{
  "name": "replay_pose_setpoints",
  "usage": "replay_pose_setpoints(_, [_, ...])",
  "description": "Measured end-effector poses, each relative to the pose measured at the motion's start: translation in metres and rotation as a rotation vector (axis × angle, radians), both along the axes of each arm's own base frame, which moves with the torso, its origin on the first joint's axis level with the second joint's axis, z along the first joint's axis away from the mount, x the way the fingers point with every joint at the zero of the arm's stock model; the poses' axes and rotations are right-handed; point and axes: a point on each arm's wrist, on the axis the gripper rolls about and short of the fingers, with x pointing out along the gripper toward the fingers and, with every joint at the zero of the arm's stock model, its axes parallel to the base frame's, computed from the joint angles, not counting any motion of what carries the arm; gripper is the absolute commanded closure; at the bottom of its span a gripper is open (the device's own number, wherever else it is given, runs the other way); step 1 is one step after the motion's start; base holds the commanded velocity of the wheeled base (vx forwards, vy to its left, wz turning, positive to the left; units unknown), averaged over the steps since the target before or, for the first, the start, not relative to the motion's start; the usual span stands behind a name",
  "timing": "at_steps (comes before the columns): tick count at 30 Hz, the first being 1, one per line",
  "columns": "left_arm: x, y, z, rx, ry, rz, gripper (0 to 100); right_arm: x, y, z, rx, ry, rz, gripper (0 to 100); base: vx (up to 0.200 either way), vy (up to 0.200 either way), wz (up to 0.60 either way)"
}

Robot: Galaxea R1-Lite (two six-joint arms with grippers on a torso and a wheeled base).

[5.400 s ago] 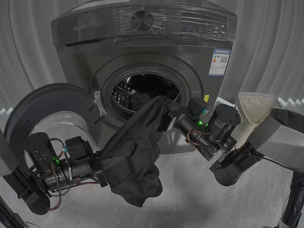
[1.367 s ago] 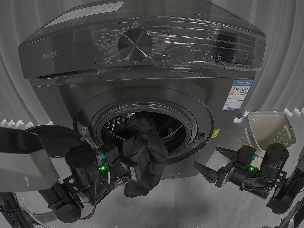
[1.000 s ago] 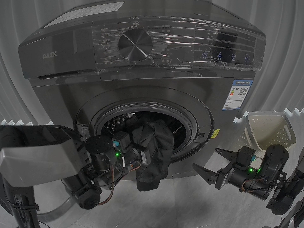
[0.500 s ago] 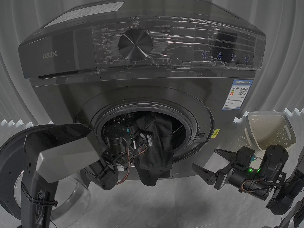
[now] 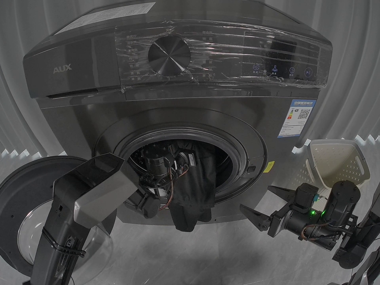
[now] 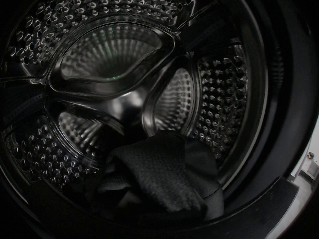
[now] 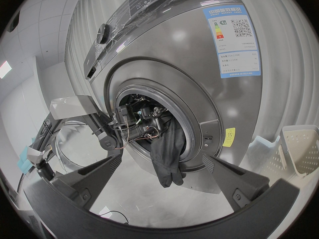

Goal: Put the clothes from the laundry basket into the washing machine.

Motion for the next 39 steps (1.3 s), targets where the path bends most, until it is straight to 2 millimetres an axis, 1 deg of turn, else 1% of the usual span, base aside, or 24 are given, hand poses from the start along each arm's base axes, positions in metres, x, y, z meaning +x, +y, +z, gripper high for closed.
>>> replay_pose_setpoints(5, [0.019, 0.000, 0.000, -0.013, -0.030, 0.051, 100, 0.000, 0.000, 0.000, -0.001, 0.001, 0.000, 0, 0.000, 0.000, 0.00])
replay_pose_setpoints(10, [0.038, 0.008, 0.002, -0.025, -0.049, 0.119, 100, 0.000, 0.000, -0.001, -0.003, 0.004, 0.001, 0, 0.000, 0.000, 0.00])
replay_pose_setpoints(16, [0.045, 0.012, -0.001, -0.027, -0.054, 0.138, 100, 0.000, 0.000, -0.001, -0.004, 0.005, 0.002, 0, 0.000, 0.000, 0.00])
replay_pose_setpoints(17, [0.045, 0.012, -0.002, -0.027, -0.053, 0.138, 0, 0.000, 0.000, -0.001, -0.004, 0.006, 0.002, 0, 0.000, 0.000, 0.00])
replay_pose_setpoints(23, [0.043, 0.009, -0.004, -0.030, -0.042, 0.130, 0, 0.000, 0.000, -0.001, -0.004, 0.005, 0.000, 0, 0.000, 0.000, 0.00])
replay_pose_setpoints(28, [0.033, 0.011, -0.014, 0.032, 0.087, 0.126, 0, 0.000, 0.000, -0.001, -0.003, 0.004, 0.001, 0, 0.000, 0.000, 0.00])
replay_pose_setpoints(35, [0.014, 0.018, -0.004, 0.095, 0.211, 0.112, 0, 0.000, 0.000, 0.000, 0.000, 0.001, 0.001, 0, 0.000, 0.000, 0.00])
replay_pose_setpoints(39, [-0.003, 0.015, 0.001, 0.121, 0.256, 0.043, 0, 0.001, 0.000, 0.000, 0.000, 0.000, 0.001, 0, 0.000, 0.000, 0.00])
